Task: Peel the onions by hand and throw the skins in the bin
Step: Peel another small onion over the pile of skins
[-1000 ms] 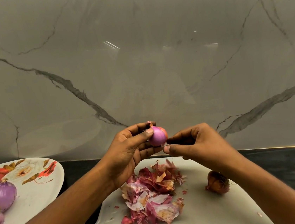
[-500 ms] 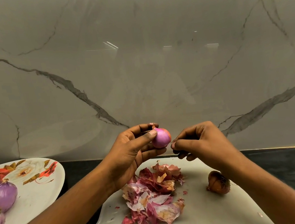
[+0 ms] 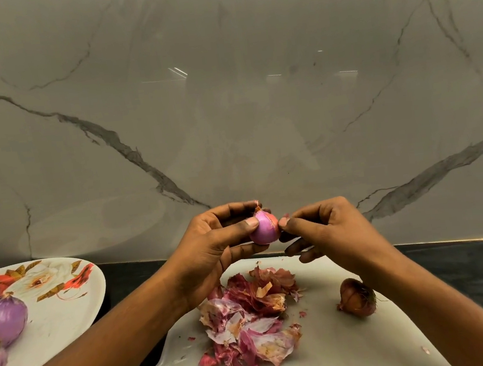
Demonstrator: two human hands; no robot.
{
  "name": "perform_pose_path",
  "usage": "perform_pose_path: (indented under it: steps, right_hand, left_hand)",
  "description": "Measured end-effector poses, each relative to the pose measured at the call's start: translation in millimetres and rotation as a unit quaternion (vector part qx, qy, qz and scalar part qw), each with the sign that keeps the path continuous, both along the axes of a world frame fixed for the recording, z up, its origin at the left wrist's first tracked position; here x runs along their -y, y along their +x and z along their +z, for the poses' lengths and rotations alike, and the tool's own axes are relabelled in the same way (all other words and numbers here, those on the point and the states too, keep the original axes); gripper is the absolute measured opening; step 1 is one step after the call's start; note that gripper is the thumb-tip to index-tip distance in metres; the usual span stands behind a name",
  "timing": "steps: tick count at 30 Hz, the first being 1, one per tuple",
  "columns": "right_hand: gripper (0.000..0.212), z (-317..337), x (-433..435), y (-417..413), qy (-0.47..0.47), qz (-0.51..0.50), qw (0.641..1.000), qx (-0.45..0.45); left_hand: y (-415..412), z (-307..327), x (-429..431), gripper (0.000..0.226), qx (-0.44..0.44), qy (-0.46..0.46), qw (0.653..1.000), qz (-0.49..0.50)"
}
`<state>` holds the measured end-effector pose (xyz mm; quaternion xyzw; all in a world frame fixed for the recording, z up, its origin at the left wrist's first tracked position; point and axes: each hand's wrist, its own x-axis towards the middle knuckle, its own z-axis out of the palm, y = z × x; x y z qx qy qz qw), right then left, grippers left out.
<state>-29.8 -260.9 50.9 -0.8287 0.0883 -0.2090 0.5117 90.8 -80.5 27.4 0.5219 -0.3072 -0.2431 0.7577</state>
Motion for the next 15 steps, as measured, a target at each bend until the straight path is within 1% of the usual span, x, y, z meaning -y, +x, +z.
perform_pose_path:
  steps: [2, 5, 10, 15]
  right_hand:
    - [0.013, 1.3, -0.6, -0.5, 0.030, 0.021, 0.999, 0.002]
    - [0.026, 1.5, -2.2, -0.2, 0.061, 0.047, 0.997, -0.007]
    - [0.019, 0.4, -4.4, -0.5, 0.025, 0.054, 0.998, 0.006]
    - [0.028, 0.8, -4.2, -1.7, 0.026, 0.056, 0.998, 0.012]
  left_hand:
    - [-1.0, 0.3, 0.2, 0.046, 0.012, 0.000, 1.000, 0.005]
    - [-0.9, 0.4, -0.1, 0.043, 0.024, 0.006, 1.000, 0.009]
    - [-2.1, -0.3, -0.6, 0.042, 0.042, 0.025, 0.999, 0.011]
    - [-2.3, 1.3, -0.4, 0.042, 0.035, 0.018, 0.999, 0.013]
